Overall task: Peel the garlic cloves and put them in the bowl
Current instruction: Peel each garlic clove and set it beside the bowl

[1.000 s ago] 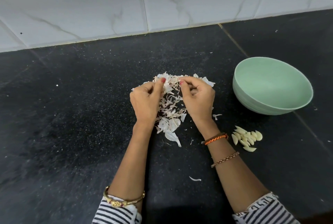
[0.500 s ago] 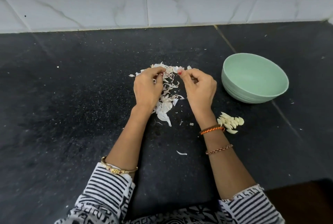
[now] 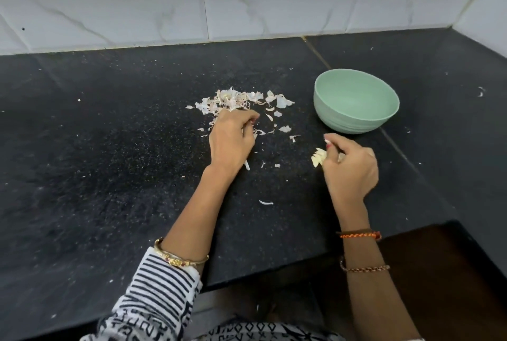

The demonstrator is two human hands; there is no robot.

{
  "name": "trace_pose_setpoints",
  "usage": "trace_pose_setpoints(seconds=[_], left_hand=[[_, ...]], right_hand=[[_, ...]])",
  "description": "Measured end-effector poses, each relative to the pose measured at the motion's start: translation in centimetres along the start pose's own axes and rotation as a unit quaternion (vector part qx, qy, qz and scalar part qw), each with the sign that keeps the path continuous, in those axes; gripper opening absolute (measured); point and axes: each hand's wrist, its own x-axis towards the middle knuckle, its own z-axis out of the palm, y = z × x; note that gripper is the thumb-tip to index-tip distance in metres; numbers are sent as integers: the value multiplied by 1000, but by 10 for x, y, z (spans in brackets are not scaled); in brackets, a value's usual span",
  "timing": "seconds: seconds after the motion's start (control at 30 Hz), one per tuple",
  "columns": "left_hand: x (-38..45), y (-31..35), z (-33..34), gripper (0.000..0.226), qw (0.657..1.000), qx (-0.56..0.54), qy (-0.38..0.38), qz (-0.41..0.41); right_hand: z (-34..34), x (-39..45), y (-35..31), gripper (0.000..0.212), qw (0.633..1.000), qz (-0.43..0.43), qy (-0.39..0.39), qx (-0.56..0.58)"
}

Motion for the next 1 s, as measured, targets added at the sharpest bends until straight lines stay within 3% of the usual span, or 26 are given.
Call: trace_pose_setpoints(seconds=[0.2,0.4,0.53,0.7,0.8,0.9,1.0], left_hand=[[-8,0,-6,33,1000,-2,14,-25],[-9,0,-6,30,1000,-4,9,-22],[-8,0,-5,29,999,-10,14,-31],[-5,-5,-5,27,999,-22,34,-26],[-4,-6,-6,28,998,-41,41,-18],[-2,-9,-7,32,997,-54,60,-19],[-1,-8,-10,35,995,-62,73,-36]], right_hand=[[-5,-9,16,40,999,22,-11,28],[-5,-13,16,59,993,-53,30,96],[-1,-13,15,47,981,-105,30,160],[13,-24,-2,25,967,-164,-43,190],[23,-34,-19,30,958,-226,-80,158],[27,-37,-31,38,934,-255,-207,138],[19,-37,-34,54,909,-226,-336,97]])
